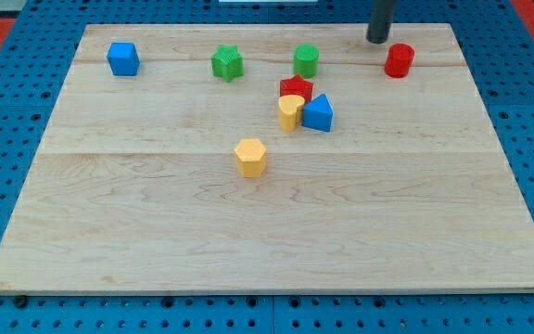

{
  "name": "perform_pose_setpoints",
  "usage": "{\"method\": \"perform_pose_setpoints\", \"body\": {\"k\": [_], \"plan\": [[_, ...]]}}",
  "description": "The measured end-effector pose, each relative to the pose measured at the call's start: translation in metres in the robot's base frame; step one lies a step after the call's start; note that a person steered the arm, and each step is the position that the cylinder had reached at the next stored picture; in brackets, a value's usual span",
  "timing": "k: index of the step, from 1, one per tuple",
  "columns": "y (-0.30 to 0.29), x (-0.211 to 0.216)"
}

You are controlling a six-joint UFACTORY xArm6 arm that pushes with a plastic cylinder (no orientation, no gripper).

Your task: Push the yellow heart to the left center of the board

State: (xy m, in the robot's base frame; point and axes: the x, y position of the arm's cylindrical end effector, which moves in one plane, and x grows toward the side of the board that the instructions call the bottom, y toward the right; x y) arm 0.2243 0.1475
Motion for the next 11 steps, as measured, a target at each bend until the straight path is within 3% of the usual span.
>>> {"method": "perform_pose_setpoints", "body": {"k": [3, 5, 8, 10, 11], "plan": [[-0.061, 0.002], [-0.096, 0.077], [-0.087, 0.173], [-0.154, 0.196], [-0.152, 0.216]]}}
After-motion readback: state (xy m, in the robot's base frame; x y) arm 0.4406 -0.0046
